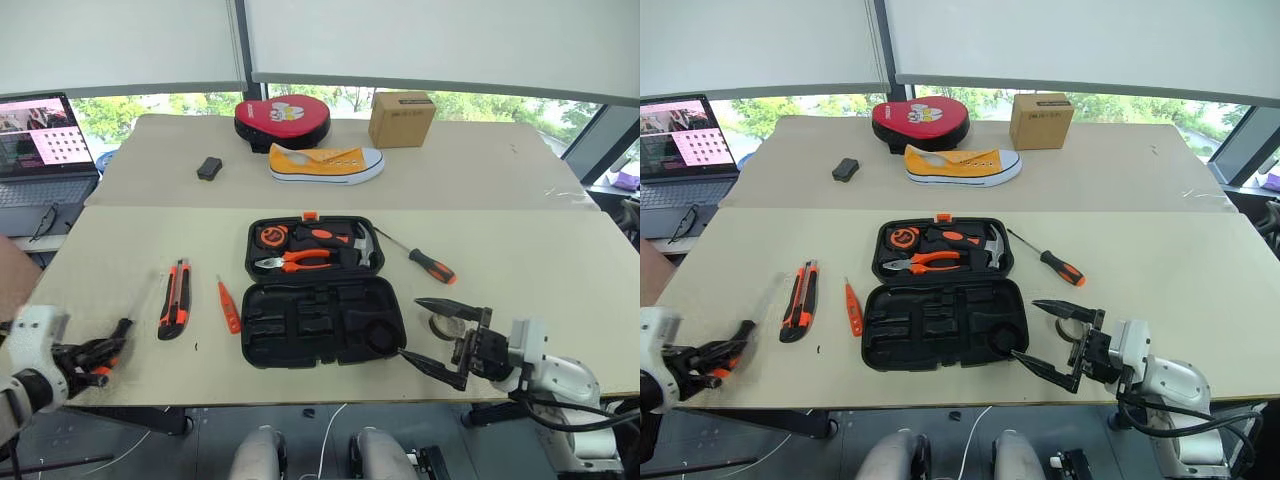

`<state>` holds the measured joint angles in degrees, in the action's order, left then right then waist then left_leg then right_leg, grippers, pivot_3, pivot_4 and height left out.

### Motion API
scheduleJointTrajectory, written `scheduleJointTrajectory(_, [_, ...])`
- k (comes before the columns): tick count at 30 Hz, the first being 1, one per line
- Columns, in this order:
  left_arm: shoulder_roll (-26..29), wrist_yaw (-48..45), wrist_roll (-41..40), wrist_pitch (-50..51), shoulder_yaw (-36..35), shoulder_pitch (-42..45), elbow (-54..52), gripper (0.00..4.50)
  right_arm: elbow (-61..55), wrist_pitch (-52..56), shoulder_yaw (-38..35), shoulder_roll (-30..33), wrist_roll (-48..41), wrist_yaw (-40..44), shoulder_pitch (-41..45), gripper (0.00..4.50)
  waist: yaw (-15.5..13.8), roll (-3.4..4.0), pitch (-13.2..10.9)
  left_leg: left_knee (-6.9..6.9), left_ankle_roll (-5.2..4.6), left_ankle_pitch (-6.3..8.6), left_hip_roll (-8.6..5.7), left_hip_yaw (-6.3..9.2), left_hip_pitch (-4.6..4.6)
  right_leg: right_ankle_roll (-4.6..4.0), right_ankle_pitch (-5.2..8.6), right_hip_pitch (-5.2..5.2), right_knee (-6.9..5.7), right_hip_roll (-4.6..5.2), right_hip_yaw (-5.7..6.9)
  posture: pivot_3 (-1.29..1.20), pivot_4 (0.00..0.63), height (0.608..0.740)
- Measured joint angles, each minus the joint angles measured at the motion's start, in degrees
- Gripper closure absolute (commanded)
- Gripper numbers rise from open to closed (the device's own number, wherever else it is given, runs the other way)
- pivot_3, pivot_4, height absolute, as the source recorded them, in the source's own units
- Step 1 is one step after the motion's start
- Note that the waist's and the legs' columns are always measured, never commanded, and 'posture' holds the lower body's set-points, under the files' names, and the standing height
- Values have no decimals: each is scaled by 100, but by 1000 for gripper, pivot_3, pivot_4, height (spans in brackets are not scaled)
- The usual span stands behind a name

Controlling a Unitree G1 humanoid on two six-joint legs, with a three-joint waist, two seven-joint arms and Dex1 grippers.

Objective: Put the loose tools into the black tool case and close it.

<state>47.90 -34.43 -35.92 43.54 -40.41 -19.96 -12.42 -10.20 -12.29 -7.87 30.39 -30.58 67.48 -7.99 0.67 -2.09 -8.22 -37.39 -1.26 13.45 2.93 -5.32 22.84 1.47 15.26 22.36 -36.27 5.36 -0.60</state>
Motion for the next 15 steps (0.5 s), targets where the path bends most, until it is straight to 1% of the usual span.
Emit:
scheduleJointTrajectory(2, [134, -384, 224, -605, -95, 41, 198, 3674, -1, 0, -26, 11, -1, 1, -27, 0, -1, 1, 0, 2, 1, 1, -2, -3, 1, -12, 6, 0, 2, 14, -1, 0, 150, 740])
scheduleJointTrajectory(3, [185, -604, 263, -871, -97, 207, 289, 3674, -4, -2, -54, 34, -2, 2, -30, 0, -26, 3, -2, 2, 2, 1, -6, -2, 1, -33, 18, -1, 4, 25, 3, 0, 150, 740])
scheduleJointTrajectory(4, [216, -830, 286, -1130, -65, 448, 361, 3674, -3, -6, -87, 80, -2, 3, -16, 0, -56, 6, -4, 3, 4, 2, -9, -2, 1, -34, 18, 13, 5, 33, 9, 0, 150, 740])
scheduleJointTrajectory(5, [270, -1008, 299, -1321, 40, 658, 390, 3674, 1, -9, -153, 109, -2, 1, 2, 0, -87, 6, -4, 2, 4, 2, -10, -4, 1, -34, 18, 20, 6, 39, 12, 0, 150, 740])
scheduleJointTrajectory(7, [356, -1467, 278, -1646, 521, 1307, 361, 3674, 68, -19, -343, 249, -3, -12, 83, 0, -150, 7, -4, 2, 4, 2, -16, -15, 2, -32, 16, 17, 8, 60, 22, 0, 150, 740])
scheduleJointTrajectory(9, [398, -1856, 278, -1770, 1190, 1965, 287, 3674, 126, -19, -526, 352, -5, -28, 106, 0, -188, 7, -4, 2, 3, 2, -21, -21, 3, 1, -3, 3, 8, 65, 32, 0, 150, 740])
scheduleJointTrajectory(10, [470, -2108, 343, -1875, 1676, 2296, 185, 3674, 175, -17, -594, 427, -2, -34, 125, 0, -198, 6, -3, 2, 2, 1, -25, -25, 7, 6, -6, -9, 9, 49, 35, 0, 150, 740])
scheduleJointTrajectory(12, [499, -2692, 713, -1995, 2944, 3166, 64, 3674, 267, -13, -796, 541, 0, -90, 83, 0, -203, 11, -1, 1, -5, -2, -28, -40, 12, 15, -11, -15, 12, 31, 22, 0, 150, 740])
scheduleJointTrajectory(13, [476, -2852, 868, -2010, 3409, 3440, 12, 3674, 296, -8, -827, 561, 1, -122, 105, 0, -186, 11, -1, -4, -53, -29, -24, -48, 19, 20, -14, -10, 15, 13, 11, 0, 150, 740])
scheduleJointTrajectory(15, [266, -3015, 1317, -2105, 4231, 4050, 146, 3674, 326, 4, -893, 602, 0, -137, 41, 0, -117, 13, -2, -8, -70, -35, -20, -50, 24, 24, -14, -5, 19, -19, 1, 0, 150, 740])
